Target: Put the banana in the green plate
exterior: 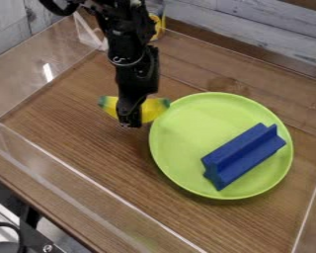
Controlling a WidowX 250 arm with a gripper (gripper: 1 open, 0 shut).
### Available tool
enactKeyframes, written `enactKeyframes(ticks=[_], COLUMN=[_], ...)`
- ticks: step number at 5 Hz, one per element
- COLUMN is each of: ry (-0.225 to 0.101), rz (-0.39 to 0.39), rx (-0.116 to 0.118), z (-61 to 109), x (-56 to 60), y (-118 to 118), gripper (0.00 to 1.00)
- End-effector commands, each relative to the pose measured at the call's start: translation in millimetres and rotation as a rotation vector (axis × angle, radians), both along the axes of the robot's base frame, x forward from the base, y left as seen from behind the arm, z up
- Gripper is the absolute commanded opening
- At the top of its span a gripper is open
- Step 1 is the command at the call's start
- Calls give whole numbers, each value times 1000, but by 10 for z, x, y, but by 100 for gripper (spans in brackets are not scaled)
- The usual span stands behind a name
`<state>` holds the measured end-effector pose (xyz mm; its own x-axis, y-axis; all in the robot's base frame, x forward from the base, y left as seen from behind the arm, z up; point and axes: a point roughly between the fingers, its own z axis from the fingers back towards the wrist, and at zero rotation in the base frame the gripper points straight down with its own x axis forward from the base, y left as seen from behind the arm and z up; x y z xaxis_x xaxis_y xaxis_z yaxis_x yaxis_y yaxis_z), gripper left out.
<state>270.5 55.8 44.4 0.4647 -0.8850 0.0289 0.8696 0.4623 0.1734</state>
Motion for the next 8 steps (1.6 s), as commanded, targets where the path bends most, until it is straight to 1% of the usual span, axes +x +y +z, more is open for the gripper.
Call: enactKeyframes(ticks=[1,6,8], ry=[-31,-34,-34], rz=[-17,-42,-51], rx=[5,2,2], z=[86,128,140], x=[61,74,60], y=[-24,-42,-57], gripper=[0,0,0])
